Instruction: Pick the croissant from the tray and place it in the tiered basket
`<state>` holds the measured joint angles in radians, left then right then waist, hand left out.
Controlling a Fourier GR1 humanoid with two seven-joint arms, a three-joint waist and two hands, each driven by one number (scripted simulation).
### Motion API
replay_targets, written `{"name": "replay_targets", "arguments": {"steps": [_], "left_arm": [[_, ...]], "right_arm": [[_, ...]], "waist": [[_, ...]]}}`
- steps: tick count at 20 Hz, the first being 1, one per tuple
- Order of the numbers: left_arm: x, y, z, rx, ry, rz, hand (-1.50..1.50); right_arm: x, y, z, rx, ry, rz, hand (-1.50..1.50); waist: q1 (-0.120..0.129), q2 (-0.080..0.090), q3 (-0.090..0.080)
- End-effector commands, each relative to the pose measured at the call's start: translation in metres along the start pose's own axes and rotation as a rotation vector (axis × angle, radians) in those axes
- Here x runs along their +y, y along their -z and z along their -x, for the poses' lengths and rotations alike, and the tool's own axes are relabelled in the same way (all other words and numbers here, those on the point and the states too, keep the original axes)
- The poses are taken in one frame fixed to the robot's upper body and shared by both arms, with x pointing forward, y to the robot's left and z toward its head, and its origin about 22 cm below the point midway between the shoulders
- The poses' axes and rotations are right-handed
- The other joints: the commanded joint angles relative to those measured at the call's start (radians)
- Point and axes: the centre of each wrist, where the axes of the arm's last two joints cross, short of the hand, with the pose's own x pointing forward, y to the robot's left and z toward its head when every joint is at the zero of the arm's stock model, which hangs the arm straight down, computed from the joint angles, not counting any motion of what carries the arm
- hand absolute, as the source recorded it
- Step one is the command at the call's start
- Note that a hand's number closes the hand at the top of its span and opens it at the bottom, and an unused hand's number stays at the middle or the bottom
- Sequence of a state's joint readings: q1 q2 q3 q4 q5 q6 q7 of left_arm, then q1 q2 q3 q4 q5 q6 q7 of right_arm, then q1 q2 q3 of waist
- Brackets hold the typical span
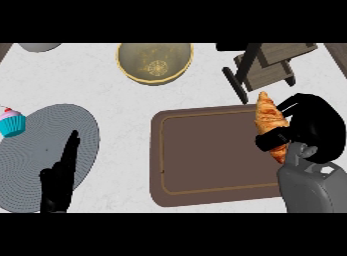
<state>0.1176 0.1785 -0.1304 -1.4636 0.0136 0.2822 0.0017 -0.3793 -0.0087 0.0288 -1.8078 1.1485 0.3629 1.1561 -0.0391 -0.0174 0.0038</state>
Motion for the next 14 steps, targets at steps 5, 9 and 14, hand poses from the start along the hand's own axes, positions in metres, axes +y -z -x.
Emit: {"name": "replay_targets", "arguments": {"steps": [5, 9, 14], "left_arm": [[-0.003, 0.0, 0.007, 0.073, -0.003, 0.031, 0.0], [-0.005, -0.001, 0.013, 0.084, 0.001, 0.022, 0.0], [0.0, 0.001, 0.001, 0.059, 0.006, 0.035, 0.0]], "right_arm": [[-0.113, -0.041, -0.025, 0.193, 0.379, 0.276, 1.5], [-0.159, -0.069, -0.035, 0.126, 0.353, 0.457, 1.5], [-0.196, -0.078, -0.063, 0.104, 0.251, 0.537, 1.5]], "waist": [[0.017, -0.002, -0.011], [0.009, -0.006, -0.012], [0.023, -0.007, -0.011]]}}
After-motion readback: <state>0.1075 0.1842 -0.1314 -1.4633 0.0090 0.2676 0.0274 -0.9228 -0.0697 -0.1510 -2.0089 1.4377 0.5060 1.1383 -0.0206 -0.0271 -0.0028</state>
